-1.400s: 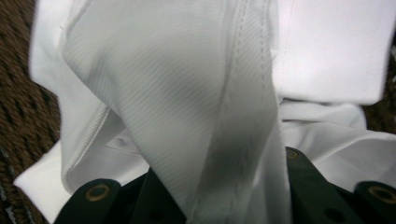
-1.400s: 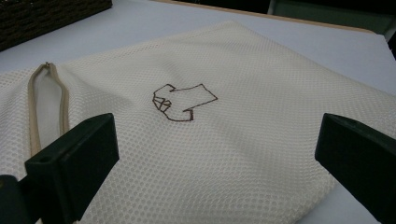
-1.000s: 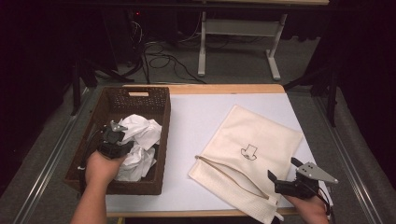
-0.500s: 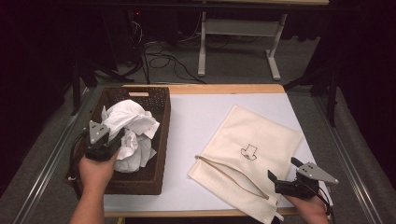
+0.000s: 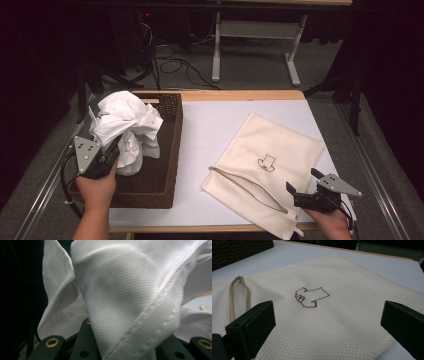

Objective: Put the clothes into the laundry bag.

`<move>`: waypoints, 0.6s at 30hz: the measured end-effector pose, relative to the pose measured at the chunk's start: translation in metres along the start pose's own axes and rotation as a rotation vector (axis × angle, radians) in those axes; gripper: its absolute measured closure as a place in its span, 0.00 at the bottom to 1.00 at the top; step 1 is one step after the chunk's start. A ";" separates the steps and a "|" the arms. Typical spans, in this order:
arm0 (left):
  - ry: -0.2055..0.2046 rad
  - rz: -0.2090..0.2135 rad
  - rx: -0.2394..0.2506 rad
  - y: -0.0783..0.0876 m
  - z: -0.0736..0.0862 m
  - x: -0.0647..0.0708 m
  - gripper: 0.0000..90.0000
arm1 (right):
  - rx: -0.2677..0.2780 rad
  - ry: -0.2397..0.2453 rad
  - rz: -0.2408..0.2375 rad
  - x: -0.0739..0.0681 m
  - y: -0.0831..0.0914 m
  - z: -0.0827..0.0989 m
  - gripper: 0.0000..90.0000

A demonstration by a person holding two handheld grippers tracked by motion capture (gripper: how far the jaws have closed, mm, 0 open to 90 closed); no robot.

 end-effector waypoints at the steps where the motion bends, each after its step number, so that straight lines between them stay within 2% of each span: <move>1: 0.005 -0.004 0.014 0.001 -0.002 0.000 0.83 | 0.001 0.001 0.001 0.000 0.000 0.000 0.00; 5: 0.016 -0.004 0.082 0.007 -0.012 0.002 0.83 | 0.006 -0.001 0.004 0.001 0.001 -0.001 0.00; 9: 0.004 0.000 0.141 0.013 -0.024 0.008 0.83 | 0.006 0.000 0.003 0.000 0.001 -0.001 0.00; 15: -0.011 0.007 0.199 0.017 -0.039 0.017 0.83 | 0.005 -0.004 0.001 -0.001 0.001 -0.001 0.00; 18: -0.004 0.015 0.219 0.018 -0.045 0.020 0.83 | 0.009 0.001 0.000 -0.001 0.001 -0.001 0.00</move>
Point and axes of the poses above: each handheld gripper's, and its own axes: y roughly backward along the jaws, z roughly out of its underside, x roughly to its right, the point moved 2 cm from there along -y, roughly forward along the jaws, and after that the axes turned 8 degrees about z, right-handed, at the moved point
